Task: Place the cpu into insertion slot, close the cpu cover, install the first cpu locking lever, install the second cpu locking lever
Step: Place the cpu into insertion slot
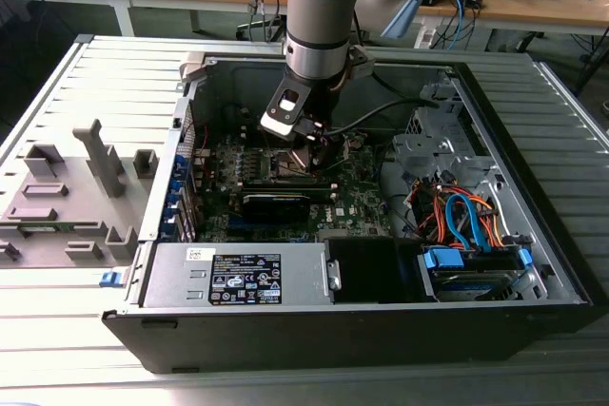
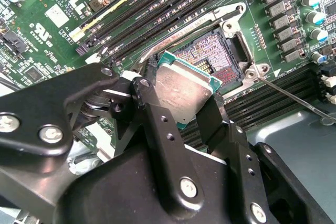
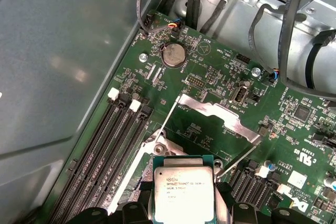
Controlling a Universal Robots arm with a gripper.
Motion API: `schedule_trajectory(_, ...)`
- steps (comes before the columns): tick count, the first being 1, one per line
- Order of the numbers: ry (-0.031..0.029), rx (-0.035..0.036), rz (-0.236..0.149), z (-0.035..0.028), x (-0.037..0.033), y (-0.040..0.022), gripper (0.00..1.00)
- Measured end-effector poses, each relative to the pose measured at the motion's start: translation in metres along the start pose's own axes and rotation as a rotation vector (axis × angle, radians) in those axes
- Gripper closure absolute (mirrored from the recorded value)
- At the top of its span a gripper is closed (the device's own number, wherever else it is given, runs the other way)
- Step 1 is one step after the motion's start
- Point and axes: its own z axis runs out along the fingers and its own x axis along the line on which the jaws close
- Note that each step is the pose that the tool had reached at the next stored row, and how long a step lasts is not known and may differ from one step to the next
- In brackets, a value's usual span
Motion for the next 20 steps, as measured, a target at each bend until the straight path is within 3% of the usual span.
schedule_trajectory(20, -0.0003, -0.0003, 0.020, 0.0003, 0.0000, 0.0000, 0.45)
